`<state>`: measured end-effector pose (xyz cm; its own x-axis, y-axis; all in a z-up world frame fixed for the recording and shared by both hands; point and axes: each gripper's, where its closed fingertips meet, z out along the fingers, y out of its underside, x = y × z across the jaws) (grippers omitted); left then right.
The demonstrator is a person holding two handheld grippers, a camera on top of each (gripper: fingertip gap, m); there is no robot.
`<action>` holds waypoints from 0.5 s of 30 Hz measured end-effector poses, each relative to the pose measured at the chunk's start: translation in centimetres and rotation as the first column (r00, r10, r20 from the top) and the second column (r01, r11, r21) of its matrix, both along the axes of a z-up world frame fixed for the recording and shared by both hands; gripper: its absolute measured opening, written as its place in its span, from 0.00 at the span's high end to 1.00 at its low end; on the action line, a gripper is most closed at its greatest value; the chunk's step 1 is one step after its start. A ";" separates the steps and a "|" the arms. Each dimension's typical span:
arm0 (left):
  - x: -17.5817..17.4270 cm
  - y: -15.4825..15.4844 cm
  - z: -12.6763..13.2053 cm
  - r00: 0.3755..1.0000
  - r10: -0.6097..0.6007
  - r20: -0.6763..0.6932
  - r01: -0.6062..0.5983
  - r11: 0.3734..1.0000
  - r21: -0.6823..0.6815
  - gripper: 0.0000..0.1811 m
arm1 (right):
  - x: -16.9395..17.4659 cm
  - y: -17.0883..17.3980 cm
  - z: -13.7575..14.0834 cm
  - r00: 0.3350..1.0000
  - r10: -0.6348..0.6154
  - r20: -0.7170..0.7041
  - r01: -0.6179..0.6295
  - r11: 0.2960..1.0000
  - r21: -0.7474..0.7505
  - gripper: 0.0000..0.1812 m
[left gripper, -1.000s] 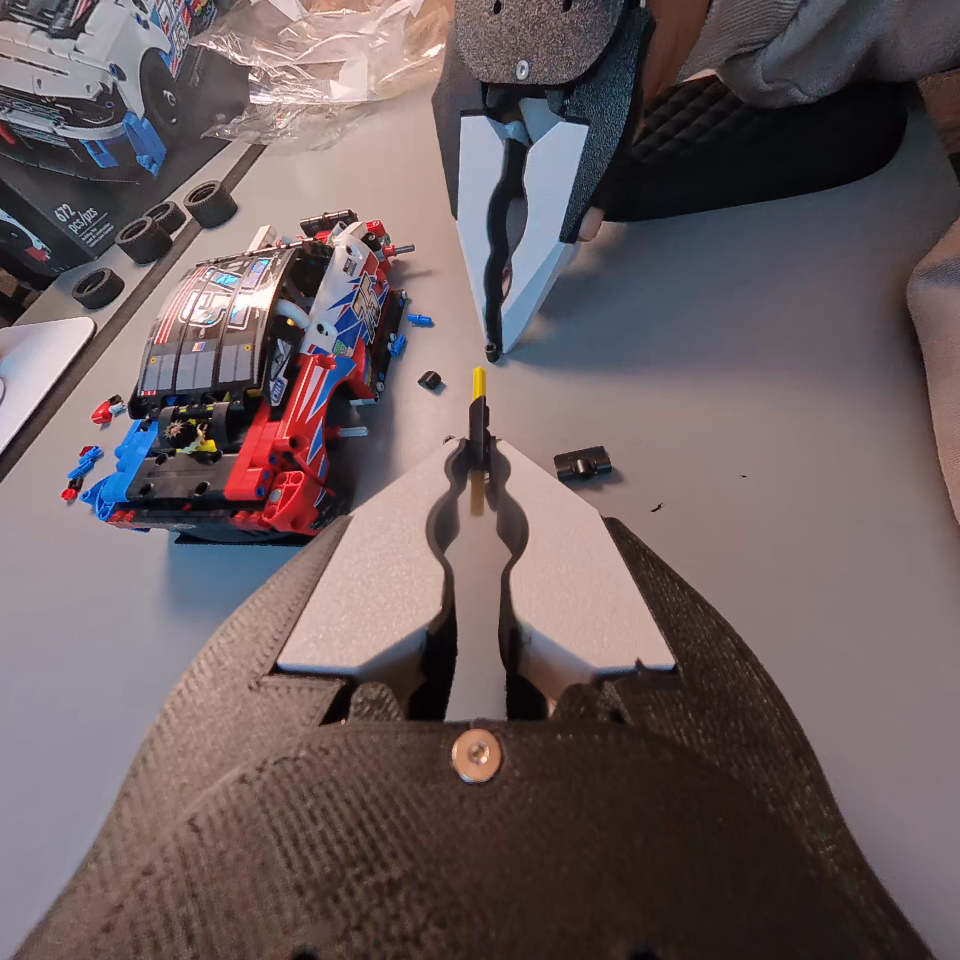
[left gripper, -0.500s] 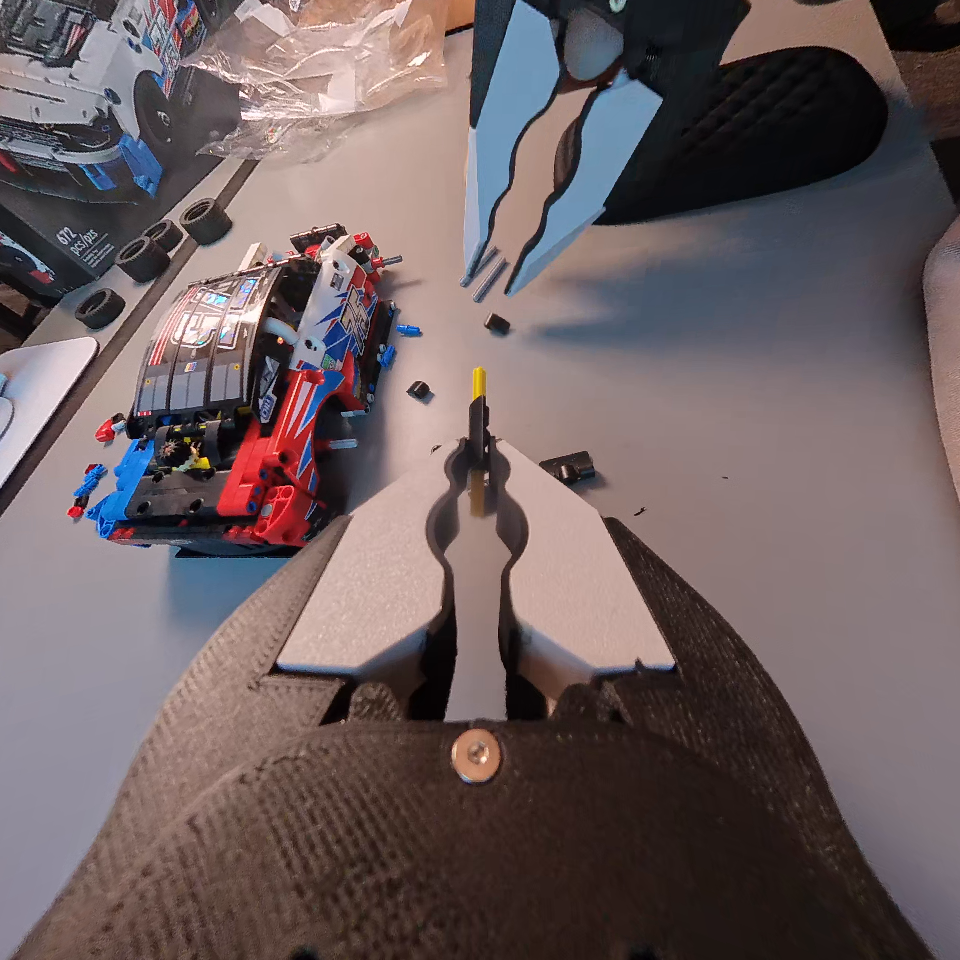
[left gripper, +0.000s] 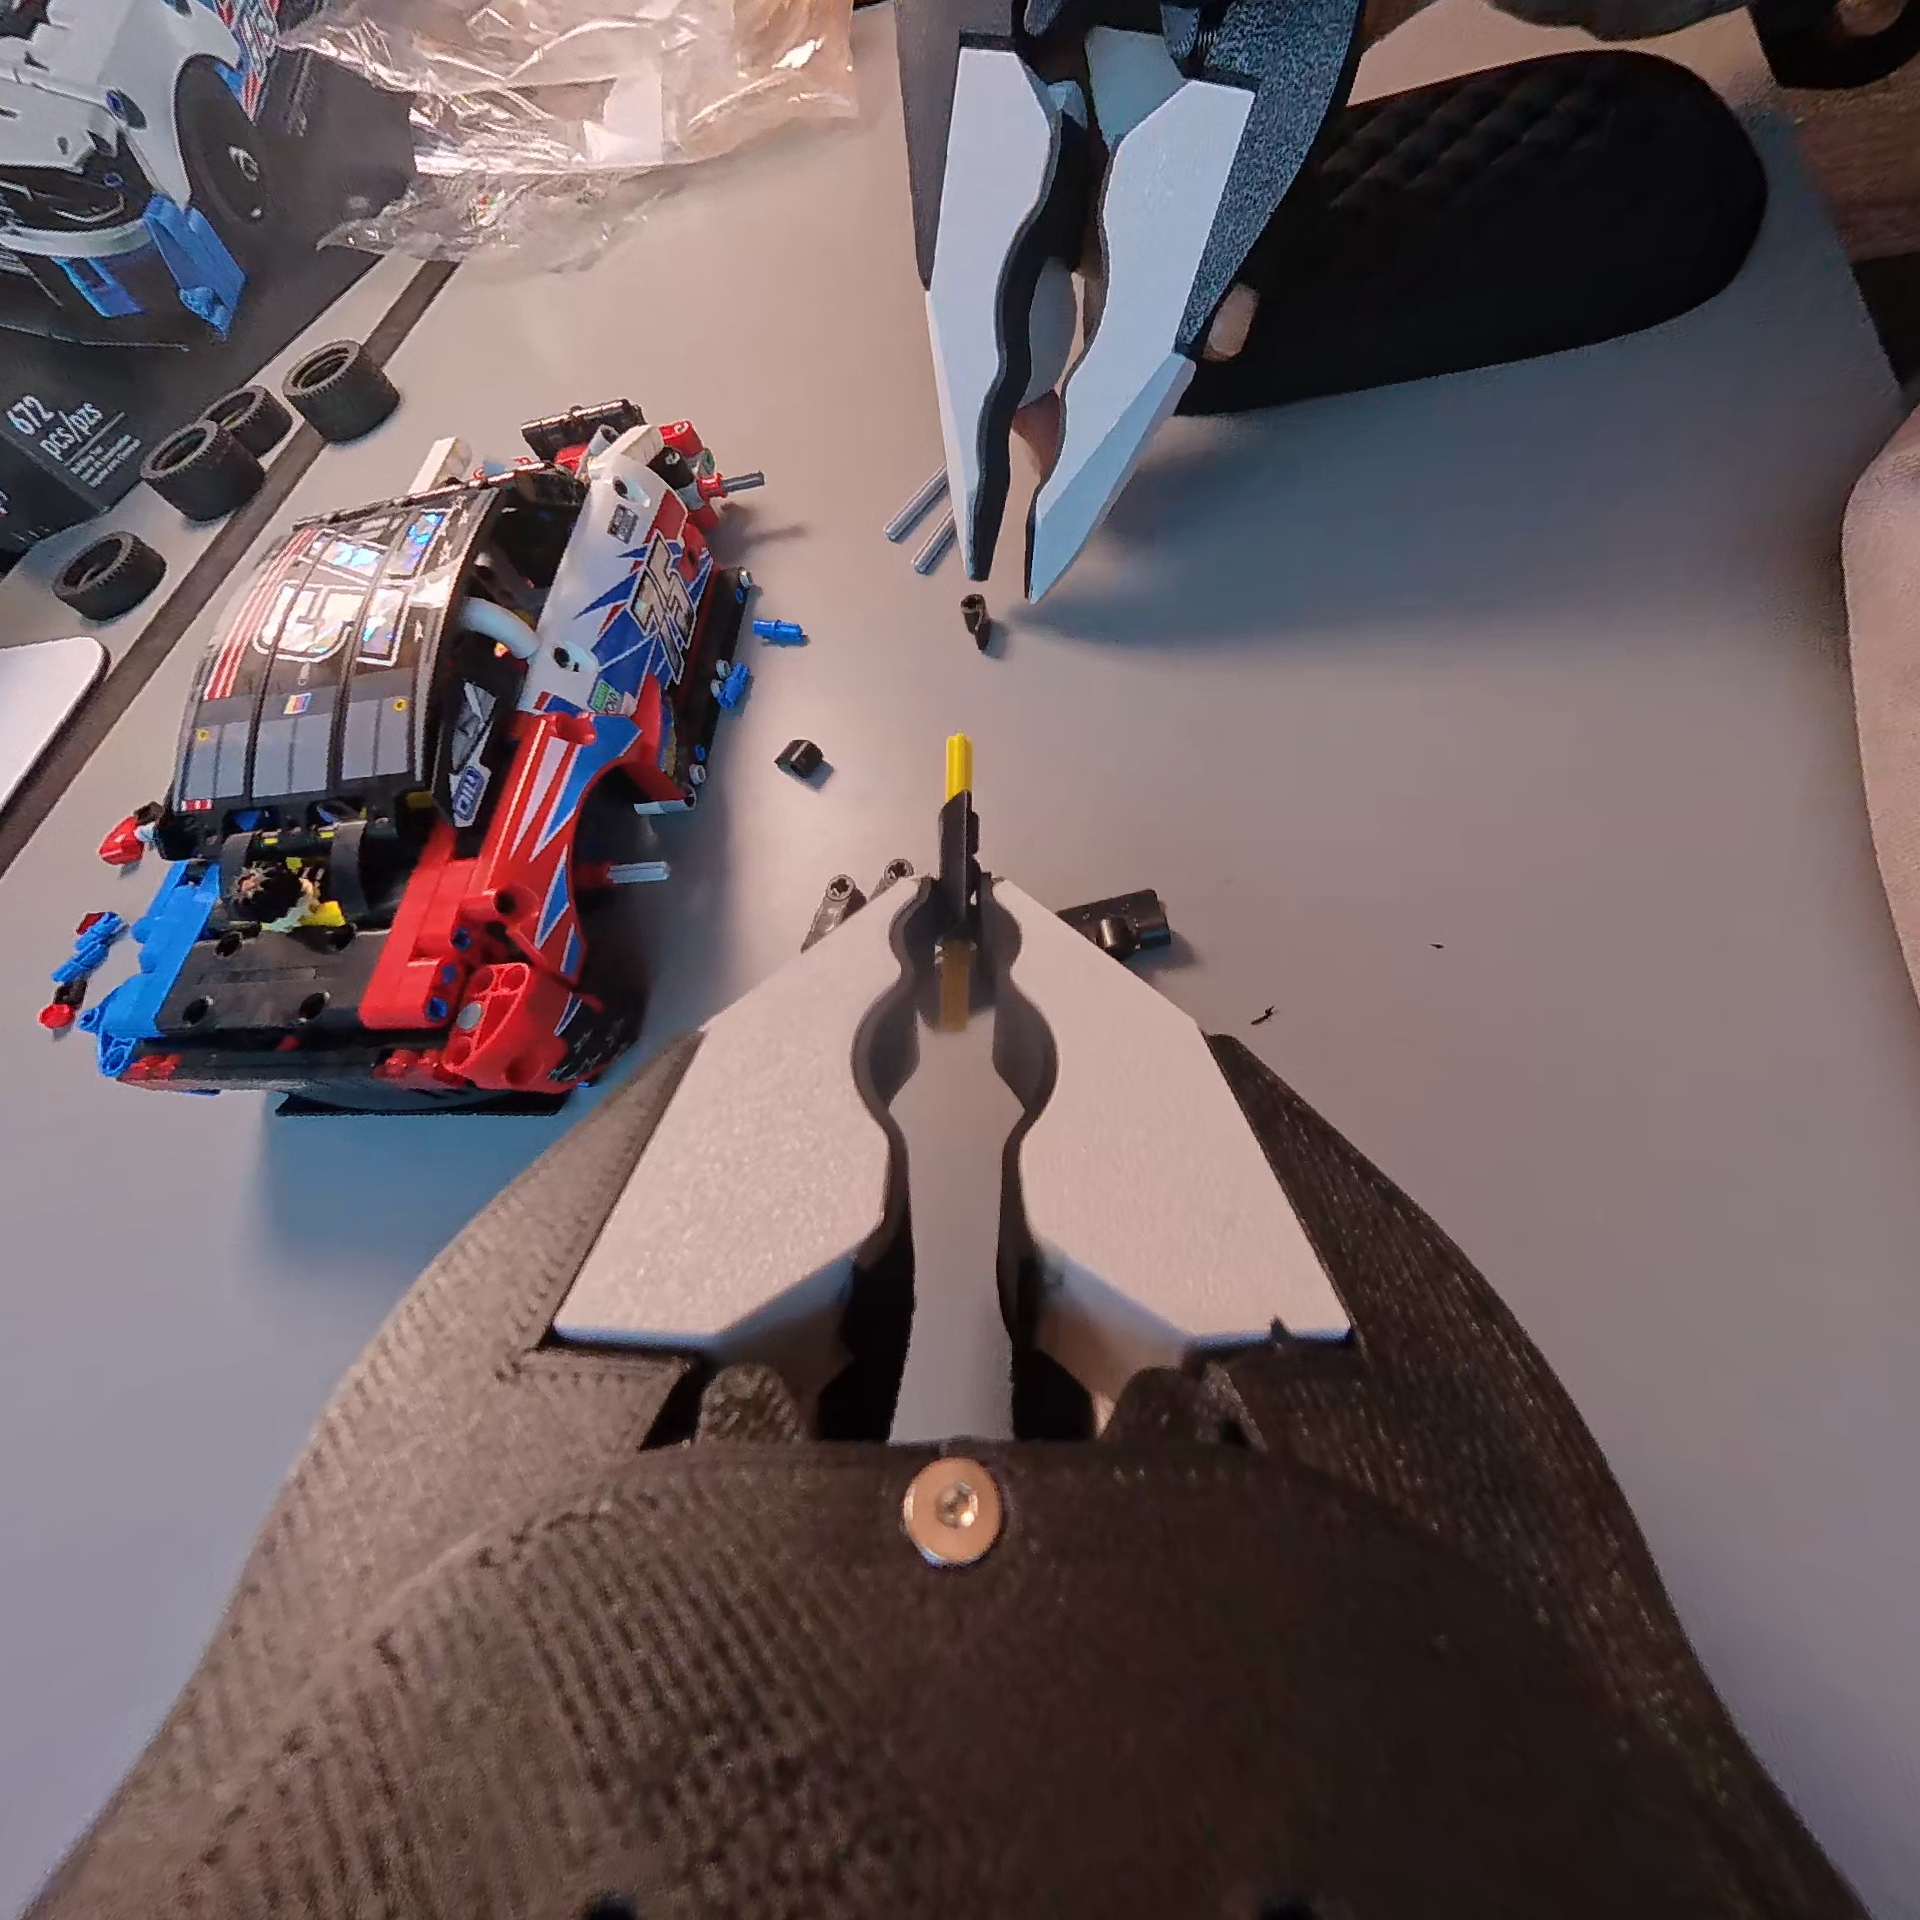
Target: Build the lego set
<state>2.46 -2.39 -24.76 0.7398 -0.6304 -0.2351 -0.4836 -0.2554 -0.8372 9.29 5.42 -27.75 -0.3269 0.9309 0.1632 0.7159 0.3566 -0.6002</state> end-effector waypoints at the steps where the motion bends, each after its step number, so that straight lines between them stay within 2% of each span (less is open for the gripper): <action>1: 0.0 0.0 -0.1 1.000 0.000 -0.001 0.000 1.000 -0.002 0.97 | -0.2 -0.2 0.0 1.000 0.005 -0.007 -0.005 1.000 -0.009 0.93; 9: 0.0 0.0 -0.2 1.000 -0.001 0.002 0.001 1.000 -0.007 0.97 | -1.6 0.2 -0.1 0.998 0.055 -0.010 -0.054 0.998 0.045 0.99; 13: 0.0 0.0 -0.1 1.000 -0.001 0.003 0.001 1.000 -0.007 0.97 | -2.0 0.5 -0.1 0.999 0.047 0.012 -0.047 0.999 -0.025 0.99; 15: 0.0 0.0 -0.2 1.000 -0.002 0.005 0.002 1.000 -0.010 0.97 | -2.2 0.9 -0.1 0.999 0.005 0.037 -0.001 0.995 -0.104 0.99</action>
<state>2.44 -2.43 -24.93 0.7397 -0.6343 -0.2247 -0.4798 -0.2630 -0.8370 7.08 6.31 -27.89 -0.3339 0.9411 0.0538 0.7372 0.2963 -0.6073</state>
